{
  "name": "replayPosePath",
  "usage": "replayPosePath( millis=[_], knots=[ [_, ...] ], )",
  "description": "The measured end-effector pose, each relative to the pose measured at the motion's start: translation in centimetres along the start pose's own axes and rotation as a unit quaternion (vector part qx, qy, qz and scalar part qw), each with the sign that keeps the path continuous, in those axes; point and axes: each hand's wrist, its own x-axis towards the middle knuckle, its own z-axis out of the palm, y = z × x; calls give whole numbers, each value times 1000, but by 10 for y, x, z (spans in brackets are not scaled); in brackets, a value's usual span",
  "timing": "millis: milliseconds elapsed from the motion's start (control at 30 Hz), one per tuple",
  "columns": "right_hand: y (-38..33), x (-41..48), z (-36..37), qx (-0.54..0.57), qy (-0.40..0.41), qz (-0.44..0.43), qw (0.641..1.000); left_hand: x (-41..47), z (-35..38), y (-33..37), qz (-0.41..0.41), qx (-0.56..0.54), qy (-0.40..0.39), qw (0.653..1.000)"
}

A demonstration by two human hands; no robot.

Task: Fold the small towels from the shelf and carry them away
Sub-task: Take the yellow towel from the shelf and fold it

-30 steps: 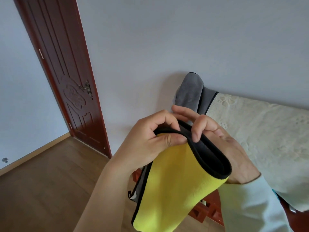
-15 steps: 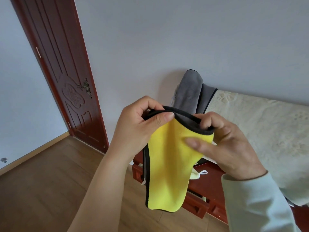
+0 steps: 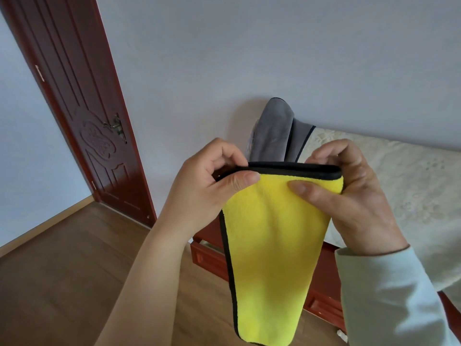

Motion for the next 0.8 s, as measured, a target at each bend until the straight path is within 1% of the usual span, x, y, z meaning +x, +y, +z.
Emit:
replayPosePath(
  millis=[133, 233, 300, 400, 467, 600, 700, 800],
  knots=[
    [-1, -2, -3, 22, 6, 4, 1000, 0, 11, -1, -9, -76, 9, 997],
    [-3, -4, -6, 15, 16, 7, 1000, -3, 19, -10, -38, -127, -21, 991],
    [-4, -4, -9, 1, 35, 9, 999, -5, 24, -17, -85, -136, -43, 986],
    [-6, -6, -12, 10, 49, 10, 999, -7, 33, -27, -126, -96, -60, 985],
    [-5, -7, -16, 19, 63, 23, 998, -6, 40, -28, -129, -89, -54, 986],
    [-6, -13, -25, 60, 81, 75, 992, 2, 53, -17, -108, -144, -43, 983],
    [0, -20, -30, 97, 68, 131, 984, 9, 61, -6, -98, -170, -53, 979],
    [4, -28, -29, 77, 46, 175, 981, 12, 67, 2, -87, -137, -68, 984]
  ],
)
